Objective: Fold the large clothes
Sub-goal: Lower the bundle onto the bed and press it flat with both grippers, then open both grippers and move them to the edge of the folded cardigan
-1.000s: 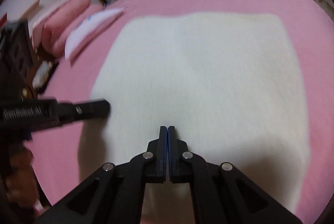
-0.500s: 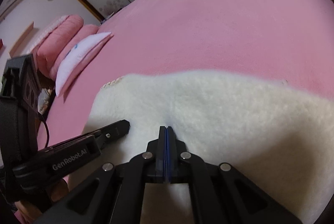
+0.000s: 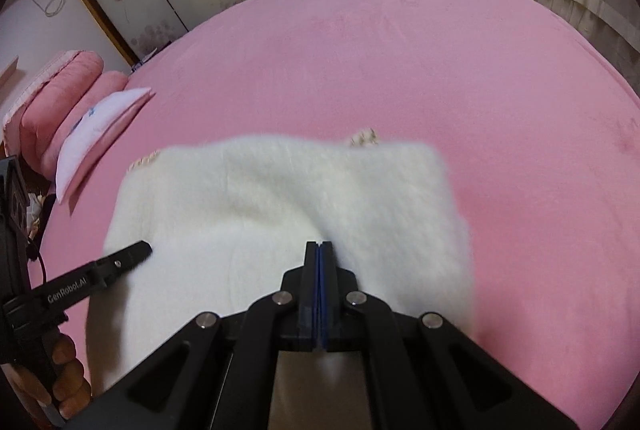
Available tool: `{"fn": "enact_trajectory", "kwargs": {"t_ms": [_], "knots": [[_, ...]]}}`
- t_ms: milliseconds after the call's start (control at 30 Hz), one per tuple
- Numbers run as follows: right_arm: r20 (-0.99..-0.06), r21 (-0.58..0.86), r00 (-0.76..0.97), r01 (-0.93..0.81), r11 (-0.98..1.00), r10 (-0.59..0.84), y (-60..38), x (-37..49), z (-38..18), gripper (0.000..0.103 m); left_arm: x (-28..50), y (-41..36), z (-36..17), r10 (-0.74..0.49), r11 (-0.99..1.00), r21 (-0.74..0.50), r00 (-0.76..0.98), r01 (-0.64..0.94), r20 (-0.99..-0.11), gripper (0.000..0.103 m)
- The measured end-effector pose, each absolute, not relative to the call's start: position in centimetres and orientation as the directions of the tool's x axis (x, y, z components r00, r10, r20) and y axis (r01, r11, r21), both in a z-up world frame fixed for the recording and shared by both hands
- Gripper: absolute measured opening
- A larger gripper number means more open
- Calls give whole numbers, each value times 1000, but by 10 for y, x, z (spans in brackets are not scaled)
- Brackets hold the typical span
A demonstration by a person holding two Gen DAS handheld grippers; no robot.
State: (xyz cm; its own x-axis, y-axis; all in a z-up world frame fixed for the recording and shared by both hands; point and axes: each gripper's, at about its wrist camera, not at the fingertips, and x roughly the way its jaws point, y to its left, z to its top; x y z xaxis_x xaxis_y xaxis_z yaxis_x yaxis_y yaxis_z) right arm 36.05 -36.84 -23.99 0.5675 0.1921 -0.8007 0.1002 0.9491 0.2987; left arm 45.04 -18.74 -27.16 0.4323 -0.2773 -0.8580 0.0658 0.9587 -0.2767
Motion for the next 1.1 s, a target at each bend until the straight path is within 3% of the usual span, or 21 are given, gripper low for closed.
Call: {"fn": "enact_trajectory", "kwargs": {"t_ms": [300, 533, 733, 900, 933, 1000, 1033, 1100], "knots": [[-848, 192, 513, 59, 980, 135, -367, 290, -231, 0, 386, -172, -252, -357, 918, -396, 398, -19, -845, 0], [-875, 191, 464, 77, 979, 134, -359, 269, -222, 0, 342, -175, -254, -325, 934, -357, 377, -18, -867, 1], [-939, 220, 304, 161, 962, 163, -362, 242, -228, 0, 316, -170, -253, -326, 917, -382, 342, -111, -881, 1], [-953, 233, 237, 170, 957, 190, -358, 210, -225, 3, 302, -183, -241, -266, 940, -309, 258, -142, -929, 1], [-958, 224, 216, 164, 961, 187, -356, 206, -223, 3, 300, -186, -237, -255, 946, -293, 240, -140, -937, 2], [-963, 237, 170, 175, 956, 208, -356, 199, -222, 4, 295, -191, -231, -206, 963, -234, 195, -136, -959, 22], [-962, 250, 154, 180, 951, 224, -356, 197, -221, 5, 296, -195, -230, -189, 968, -214, 180, -131, -965, 26], [-961, 261, 141, 173, 950, 238, -355, 192, -214, 16, 291, -203, -228, -168, 975, -187, 152, -119, -974, 30]]}}
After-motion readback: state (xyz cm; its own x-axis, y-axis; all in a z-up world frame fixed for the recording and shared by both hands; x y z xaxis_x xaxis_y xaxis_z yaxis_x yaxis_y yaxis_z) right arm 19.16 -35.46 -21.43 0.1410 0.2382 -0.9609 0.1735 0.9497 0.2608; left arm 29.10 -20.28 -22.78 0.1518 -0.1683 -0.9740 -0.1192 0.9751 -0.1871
